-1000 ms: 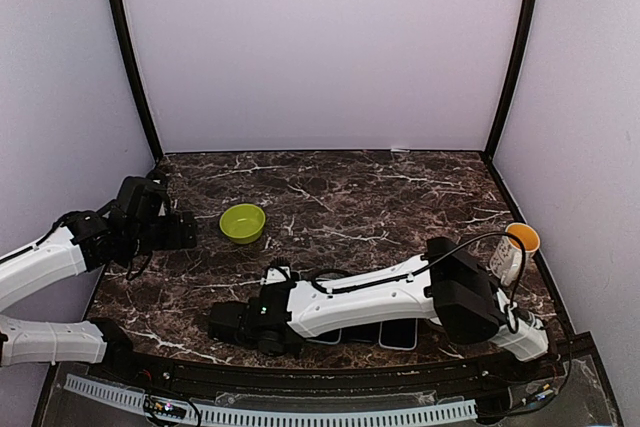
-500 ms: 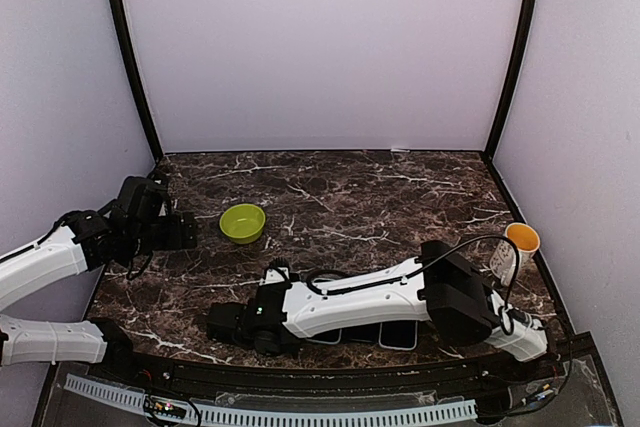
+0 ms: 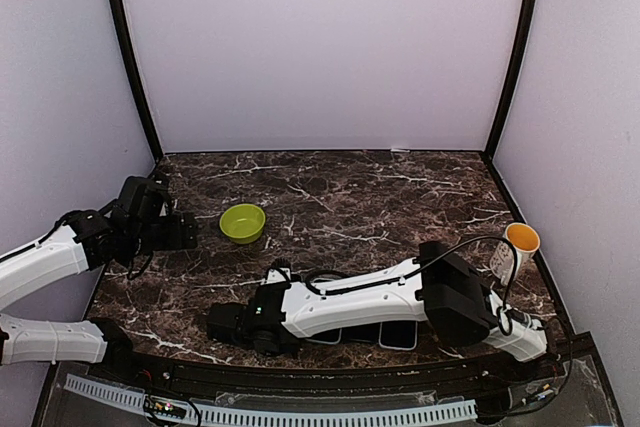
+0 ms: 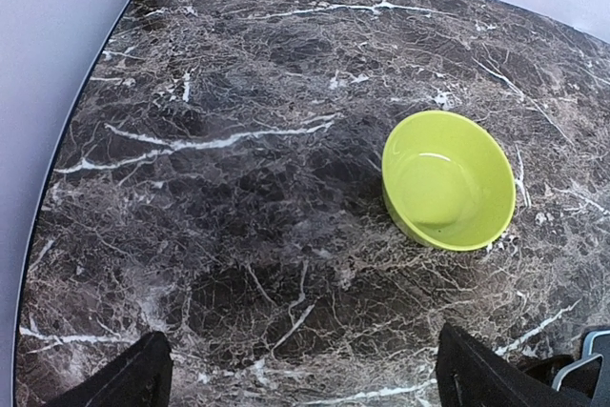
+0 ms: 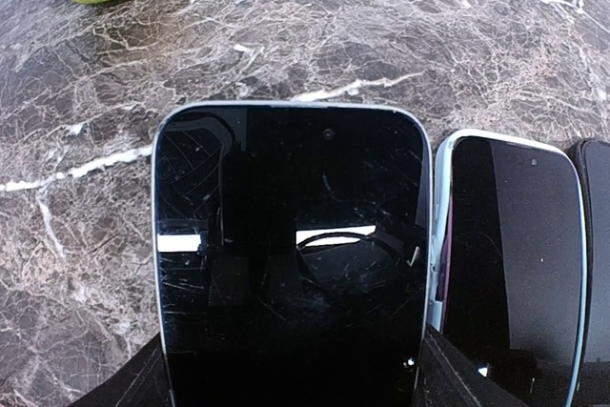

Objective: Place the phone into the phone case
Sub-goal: Install the phone into the phone case.

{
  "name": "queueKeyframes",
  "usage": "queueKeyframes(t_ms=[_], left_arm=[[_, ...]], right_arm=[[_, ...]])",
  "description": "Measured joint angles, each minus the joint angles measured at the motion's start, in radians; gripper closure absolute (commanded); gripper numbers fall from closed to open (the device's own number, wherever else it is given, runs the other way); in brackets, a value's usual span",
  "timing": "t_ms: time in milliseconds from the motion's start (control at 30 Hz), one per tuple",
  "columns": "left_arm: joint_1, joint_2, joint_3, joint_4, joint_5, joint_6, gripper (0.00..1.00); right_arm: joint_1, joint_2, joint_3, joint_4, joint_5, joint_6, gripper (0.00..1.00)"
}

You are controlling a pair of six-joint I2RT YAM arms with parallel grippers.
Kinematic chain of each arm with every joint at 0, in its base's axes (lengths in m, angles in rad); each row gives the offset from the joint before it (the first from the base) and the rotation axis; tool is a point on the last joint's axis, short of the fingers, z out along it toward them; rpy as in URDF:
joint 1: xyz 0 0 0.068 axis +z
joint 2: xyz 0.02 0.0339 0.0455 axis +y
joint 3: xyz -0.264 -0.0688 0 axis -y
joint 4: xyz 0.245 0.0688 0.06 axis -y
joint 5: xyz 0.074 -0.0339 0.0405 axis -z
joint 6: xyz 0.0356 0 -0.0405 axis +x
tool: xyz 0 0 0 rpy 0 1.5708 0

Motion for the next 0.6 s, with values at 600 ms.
queueKeyframes(t_ms=[600], left_arm=[[0.007,0.008,0.000,0.000,-0.005,-0.003,0.01]], right_arm=[[0.005,0.016,0.055,-0.038,0.000,-0.087,0.18]])
